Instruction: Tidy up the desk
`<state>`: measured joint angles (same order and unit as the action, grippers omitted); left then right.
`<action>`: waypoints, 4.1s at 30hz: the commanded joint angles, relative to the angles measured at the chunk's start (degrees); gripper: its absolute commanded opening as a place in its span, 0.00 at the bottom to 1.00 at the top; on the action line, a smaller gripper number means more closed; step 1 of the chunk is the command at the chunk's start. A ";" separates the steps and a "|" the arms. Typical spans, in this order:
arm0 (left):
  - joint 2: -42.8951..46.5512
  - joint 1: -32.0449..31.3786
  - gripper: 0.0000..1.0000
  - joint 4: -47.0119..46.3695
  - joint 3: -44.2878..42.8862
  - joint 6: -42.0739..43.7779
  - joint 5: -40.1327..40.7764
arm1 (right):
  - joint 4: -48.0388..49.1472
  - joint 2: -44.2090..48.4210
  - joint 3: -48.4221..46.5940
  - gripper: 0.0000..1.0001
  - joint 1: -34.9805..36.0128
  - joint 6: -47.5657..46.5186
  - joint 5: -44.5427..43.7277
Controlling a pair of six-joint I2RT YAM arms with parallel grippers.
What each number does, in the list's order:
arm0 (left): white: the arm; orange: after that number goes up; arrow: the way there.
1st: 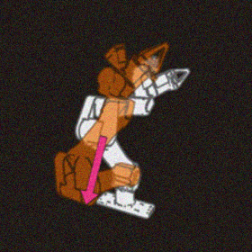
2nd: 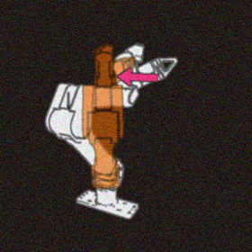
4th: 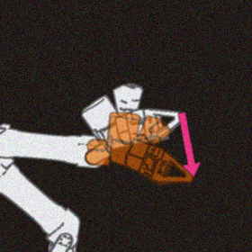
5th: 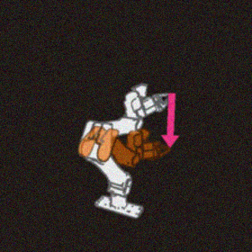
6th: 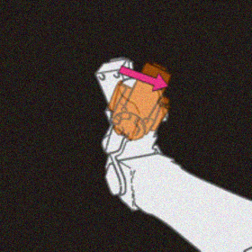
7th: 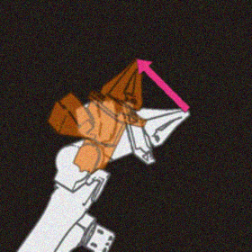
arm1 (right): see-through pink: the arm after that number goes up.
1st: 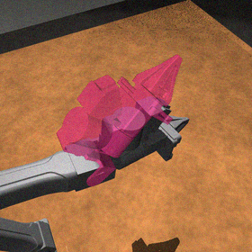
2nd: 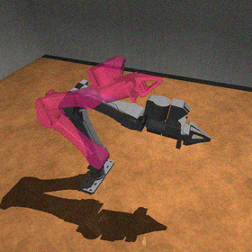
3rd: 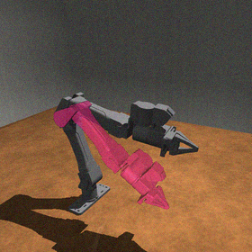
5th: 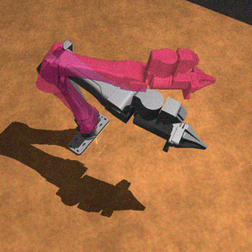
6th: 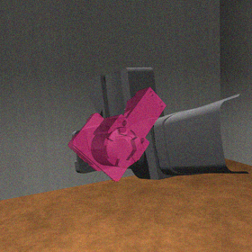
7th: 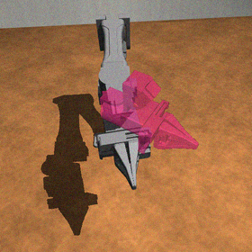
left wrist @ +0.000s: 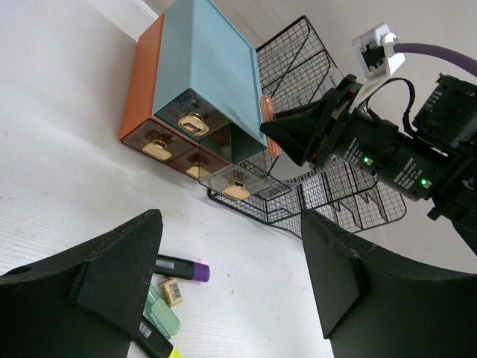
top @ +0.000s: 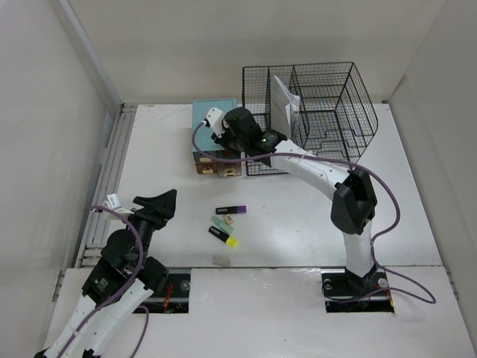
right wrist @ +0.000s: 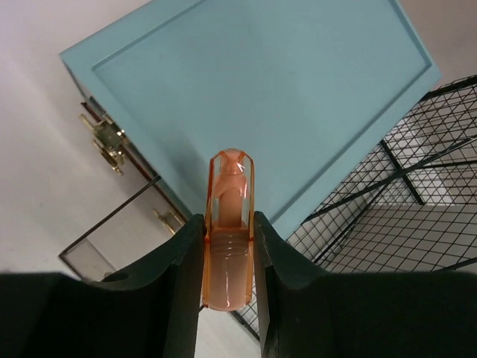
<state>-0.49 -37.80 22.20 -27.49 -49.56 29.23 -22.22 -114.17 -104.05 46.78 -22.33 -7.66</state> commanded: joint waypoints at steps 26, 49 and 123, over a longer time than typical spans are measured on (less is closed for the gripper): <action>6.56 -0.26 0.73 -0.84 -1.87 0.34 0.91 | 1.30 0.09 2.10 0.27 0.59 2.02 7.22; 9.18 -0.26 0.73 -0.31 -1.87 -0.19 1.97 | -21.11 11.25 12.89 0.18 5.15 -22.85 44.14; 10.60 -0.26 0.73 6.37 -11.19 2.71 5.83 | -6.26 -6.94 17.92 0.44 13.86 -0.79 21.55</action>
<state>-0.19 -37.80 29.91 -38.35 -47.94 34.98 -28.32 -118.83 -85.71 60.80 -23.11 12.45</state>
